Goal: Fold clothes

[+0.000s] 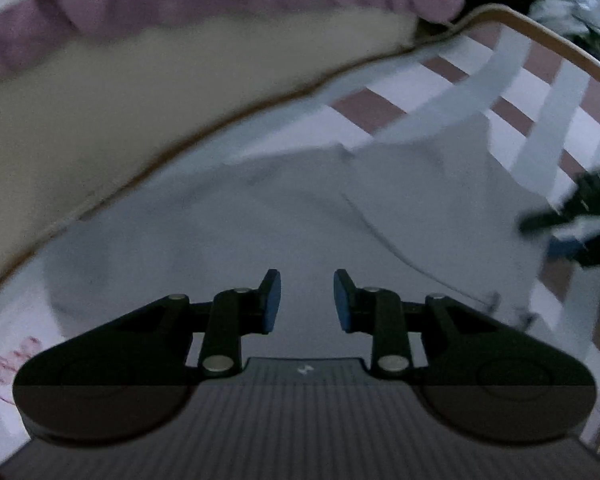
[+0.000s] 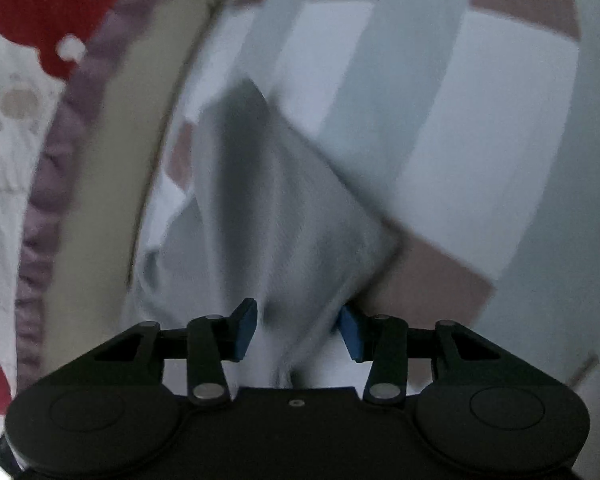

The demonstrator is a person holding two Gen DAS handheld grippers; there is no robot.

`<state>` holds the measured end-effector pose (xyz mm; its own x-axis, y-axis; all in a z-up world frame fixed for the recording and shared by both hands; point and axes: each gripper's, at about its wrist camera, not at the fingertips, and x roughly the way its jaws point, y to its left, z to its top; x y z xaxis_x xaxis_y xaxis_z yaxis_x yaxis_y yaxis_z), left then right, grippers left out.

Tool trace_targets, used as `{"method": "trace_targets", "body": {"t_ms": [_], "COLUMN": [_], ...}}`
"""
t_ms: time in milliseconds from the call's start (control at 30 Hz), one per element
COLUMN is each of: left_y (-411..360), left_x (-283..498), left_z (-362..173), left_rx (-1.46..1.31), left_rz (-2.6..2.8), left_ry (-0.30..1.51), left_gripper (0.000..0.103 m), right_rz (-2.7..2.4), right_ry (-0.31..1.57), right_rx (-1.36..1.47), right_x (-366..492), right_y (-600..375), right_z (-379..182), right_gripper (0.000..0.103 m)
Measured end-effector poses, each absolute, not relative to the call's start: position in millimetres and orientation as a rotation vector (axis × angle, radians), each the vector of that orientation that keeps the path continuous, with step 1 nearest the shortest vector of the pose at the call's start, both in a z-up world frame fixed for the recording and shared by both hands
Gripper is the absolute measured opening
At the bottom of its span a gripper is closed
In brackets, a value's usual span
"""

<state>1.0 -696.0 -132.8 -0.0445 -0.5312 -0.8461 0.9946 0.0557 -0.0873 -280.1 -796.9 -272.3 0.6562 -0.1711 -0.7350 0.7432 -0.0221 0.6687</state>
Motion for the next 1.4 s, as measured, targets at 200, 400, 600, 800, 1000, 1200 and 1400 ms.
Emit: {"method": "trace_targets", "body": {"t_ms": [200, 400, 600, 800, 1000, 1200, 1400], "left_y": [-676.8, -675.3, -651.6, -657.4, -674.3, -689.7, -694.3], "left_x": [-25.6, -20.6, 9.2, 48.5, 62.4, 54.6, 52.1], "left_z": [-152.5, -153.0, -154.7, -143.5, -143.1, -157.5, -159.9], "left_rx": [0.767, 0.778, 0.818, 0.667, 0.54, 0.511, 0.46], "left_rz": [-1.474, -1.483, -1.494, -1.429, -1.427, -1.458, -1.497], "left_ry": [0.902, 0.902, 0.902, 0.952, 1.005, 1.068, 1.167], "left_gripper": [0.029, 0.036, 0.049, 0.049, 0.054, 0.06, 0.074], "right_rz": [-0.737, -0.609, -0.198, 0.062, 0.131, 0.168, 0.174], "right_ry": [0.594, 0.609, 0.743, 0.998, 0.978, 0.947, 0.944], "right_rx": [1.127, 0.656, -0.097, -0.477, -0.386, -0.249, -0.244], "right_x": [-253.1, -222.9, -177.4, -158.5, -157.3, -158.1, -153.9], "right_y": [-789.6, -761.1, -657.0, -604.4, -624.6, -638.4, -643.4], "right_z": [-261.9, -217.5, -197.5, -243.5, -237.3, -228.4, -235.0], "right_gripper": [0.011, 0.007, 0.006, 0.006, 0.007, 0.008, 0.009]}}
